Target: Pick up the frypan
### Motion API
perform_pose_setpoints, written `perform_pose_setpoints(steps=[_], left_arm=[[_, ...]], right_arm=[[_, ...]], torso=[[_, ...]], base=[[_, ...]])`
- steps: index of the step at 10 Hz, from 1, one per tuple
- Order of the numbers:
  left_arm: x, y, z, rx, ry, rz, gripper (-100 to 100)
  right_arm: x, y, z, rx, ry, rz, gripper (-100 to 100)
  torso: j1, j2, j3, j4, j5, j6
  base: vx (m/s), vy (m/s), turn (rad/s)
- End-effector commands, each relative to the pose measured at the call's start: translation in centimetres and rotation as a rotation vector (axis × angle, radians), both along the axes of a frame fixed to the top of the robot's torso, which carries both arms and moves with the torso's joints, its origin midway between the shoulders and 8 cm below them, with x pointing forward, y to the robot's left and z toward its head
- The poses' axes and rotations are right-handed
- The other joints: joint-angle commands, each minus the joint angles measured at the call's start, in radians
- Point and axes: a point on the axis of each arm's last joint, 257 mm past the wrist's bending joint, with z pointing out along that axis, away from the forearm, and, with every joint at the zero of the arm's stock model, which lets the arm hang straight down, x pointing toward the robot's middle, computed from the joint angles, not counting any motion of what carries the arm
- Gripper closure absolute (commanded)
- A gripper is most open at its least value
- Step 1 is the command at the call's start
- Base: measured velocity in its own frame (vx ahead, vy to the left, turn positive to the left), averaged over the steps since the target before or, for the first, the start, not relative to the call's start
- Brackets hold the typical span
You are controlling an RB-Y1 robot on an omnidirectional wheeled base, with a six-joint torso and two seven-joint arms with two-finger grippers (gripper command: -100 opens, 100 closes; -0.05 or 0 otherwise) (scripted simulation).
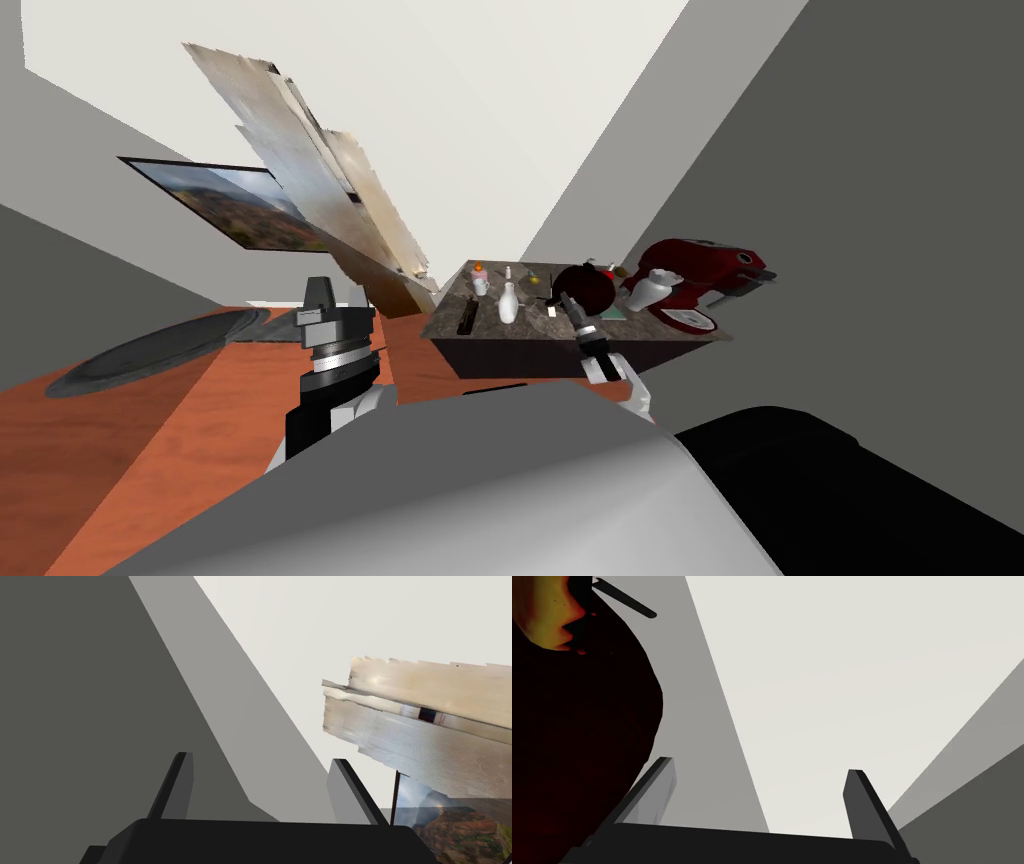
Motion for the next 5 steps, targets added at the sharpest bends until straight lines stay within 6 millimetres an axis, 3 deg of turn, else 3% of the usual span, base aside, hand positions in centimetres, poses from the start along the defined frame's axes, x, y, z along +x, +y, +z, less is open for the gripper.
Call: perform_pose_setpoints(steps=[1, 5], left_arm=[[0.0, 0.0, 0.0, 0.0, 0.0, 0.0, 0], [0.0, 0.0, 0.0, 0.0, 0.0, 0.0, 0]], right_arm=[[0.6, -1.2, -2.6, -0.105, 0.073, -0.022, -100], [1.3, -4.7, -7.9, -0.319, 0.215, -0.055, -100]], torso=[[0.0, 0.0, 0.0, 0.0, 0.0, 0.0], [-0.005, -0.001, -0.001, 0.0, -0.001, 0.0]], base=[[0.001, 0.145, 0.141], [0.007, 0.099, 0.102]])
